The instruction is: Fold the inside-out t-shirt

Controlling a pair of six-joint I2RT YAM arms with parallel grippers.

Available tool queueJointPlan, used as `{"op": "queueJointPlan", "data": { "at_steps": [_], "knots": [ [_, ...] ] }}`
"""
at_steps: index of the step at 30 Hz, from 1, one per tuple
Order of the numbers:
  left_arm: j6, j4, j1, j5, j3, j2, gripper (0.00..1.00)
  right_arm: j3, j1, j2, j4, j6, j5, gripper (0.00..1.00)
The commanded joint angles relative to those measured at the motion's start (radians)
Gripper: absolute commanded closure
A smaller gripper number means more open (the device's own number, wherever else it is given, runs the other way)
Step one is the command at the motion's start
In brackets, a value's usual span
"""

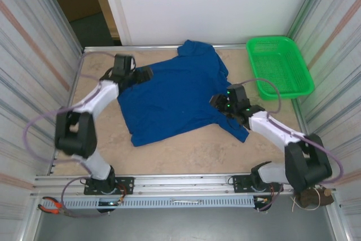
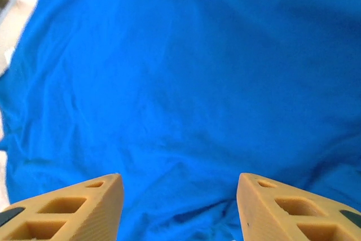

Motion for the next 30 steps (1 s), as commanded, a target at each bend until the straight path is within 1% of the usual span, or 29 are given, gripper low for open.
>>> {"op": "queueJointPlan", "data": {
  "at_steps": [1,4,7,10,13,17,20,23,25,27,28,30],
  "knots": [
    [0.108,-0.151,0.055,0.038,0.214,0.202,0.11,0.018,0.048,0.086,0.050,0.095,0.076,0.46],
    [0.092,-0.192,0.101,0.089,0.319,0.327,0.11,0.004,0.058,0.155,0.098,0.156,0.106,0.46],
    [0.068,-0.171,0.143,0.155,0.321,0.396,0.11,0.008,0.055,0.203,0.108,0.184,0.121,0.46],
    [0.020,-0.134,0.189,0.218,0.252,0.414,0.11,0.024,0.041,0.233,0.072,0.201,0.141,0.46],
    [-0.055,-0.035,0.230,0.248,0.106,0.375,0.12,0.026,0.004,0.254,0.062,0.214,0.142,0.46],
    [-0.159,0.070,0.276,0.234,-0.095,0.271,0.13,0.058,-0.059,0.298,0.037,0.219,0.098,0.46],
    [-0.230,0.061,0.278,0.185,-0.215,0.178,0.13,0.121,-0.094,0.350,0.002,0.205,0.073,0.46],
    [-0.359,0.097,0.271,0.135,-0.402,0.030,0.13,0.249,-0.123,0.445,-0.060,0.169,0.037,0.46],
    [-0.441,0.129,0.264,0.128,-0.535,-0.067,0.13,0.367,-0.143,0.539,-0.122,0.147,-0.011,0.46],
    [-0.509,0.145,0.232,0.115,-0.660,-0.165,0.13,0.498,-0.155,0.636,-0.170,0.125,-0.061,0.46],
    [-0.536,0.157,0.200,0.102,-0.724,-0.221,0.13,0.571,-0.160,0.686,-0.204,0.116,-0.076,0.46],
    [-0.580,0.163,0.107,0.065,-0.816,-0.325,0.13,0.703,-0.170,0.780,-0.248,0.087,-0.104,0.48]
  ]
}}
